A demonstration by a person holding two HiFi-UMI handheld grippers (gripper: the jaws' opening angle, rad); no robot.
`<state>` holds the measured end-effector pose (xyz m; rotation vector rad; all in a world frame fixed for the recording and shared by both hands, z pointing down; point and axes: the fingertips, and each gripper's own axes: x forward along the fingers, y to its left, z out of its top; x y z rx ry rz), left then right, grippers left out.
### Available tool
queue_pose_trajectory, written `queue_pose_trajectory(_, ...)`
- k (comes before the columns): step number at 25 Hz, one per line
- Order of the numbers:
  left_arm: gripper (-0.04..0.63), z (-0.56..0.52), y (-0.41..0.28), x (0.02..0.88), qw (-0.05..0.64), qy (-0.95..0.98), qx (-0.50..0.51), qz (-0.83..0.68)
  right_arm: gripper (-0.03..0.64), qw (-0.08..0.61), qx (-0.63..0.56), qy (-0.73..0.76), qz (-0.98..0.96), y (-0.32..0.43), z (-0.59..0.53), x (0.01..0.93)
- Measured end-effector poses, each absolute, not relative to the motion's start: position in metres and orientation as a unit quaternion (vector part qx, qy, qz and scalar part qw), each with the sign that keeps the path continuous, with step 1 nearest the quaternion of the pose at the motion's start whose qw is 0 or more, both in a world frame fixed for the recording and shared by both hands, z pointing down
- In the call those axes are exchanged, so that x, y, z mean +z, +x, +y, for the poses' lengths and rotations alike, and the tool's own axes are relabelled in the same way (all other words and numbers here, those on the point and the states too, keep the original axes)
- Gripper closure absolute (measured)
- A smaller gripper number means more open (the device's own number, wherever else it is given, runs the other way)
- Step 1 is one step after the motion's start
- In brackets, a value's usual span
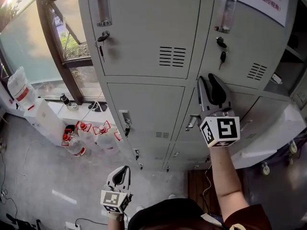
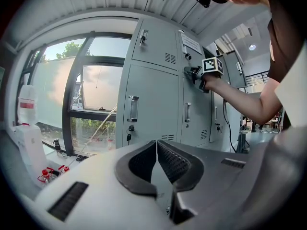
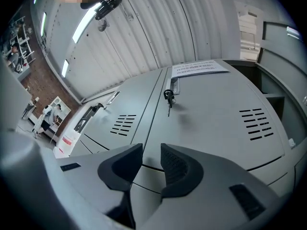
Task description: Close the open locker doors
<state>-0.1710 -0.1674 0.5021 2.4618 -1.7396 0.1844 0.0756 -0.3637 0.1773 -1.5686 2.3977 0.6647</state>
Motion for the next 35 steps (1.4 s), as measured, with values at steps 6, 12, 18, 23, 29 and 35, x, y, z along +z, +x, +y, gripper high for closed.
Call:
queue_pose_trajectory(6, 0.568, -0.158, -0.171, 0.505, 0.066, 0.820, 0.062, -0.565, 0.491, 0.097, 0.223, -0.515, 0.822, 0.071, -0.352, 0.182)
queue_pose_trajectory(12, 0.568, -0.151, -0.171, 0.510, 0.070, 0.842, 0.066, -0.532, 0.491, 0.085, 0.209, -0.527, 0.819, 0.075, -0.329, 0.201)
queue_pose_trajectory(18, 0.569, -0.144, -0.168, 0.518, 0.074, 0.871, 0.070, -0.480, 0.491, 0.062, 0.195, -0.567, 0.798, 0.093, -0.296, 0.224)
queue_pose_trajectory(23, 0.568, -0.143, -0.151, 0.521, 0.074, 0.898, 0.081, -0.425, 0.491, 0.046, 0.172, -0.617, 0.766, 0.121, -0.261, 0.248)
queue_pose_trajectory(29, 0.568, -0.144, -0.113, 0.530, 0.067, 0.929, 0.093, -0.351, 0.491, 0.028, 0.160, -0.668, 0.726, 0.171, -0.217, 0.270)
queue_pose_trajectory(35, 0.568, -0.150, -0.033, 0.532, 0.059, 0.950, 0.100, -0.291, 0.491, 0.034, 0.153, -0.710, 0.686, 0.260, -0.186, 0.278)
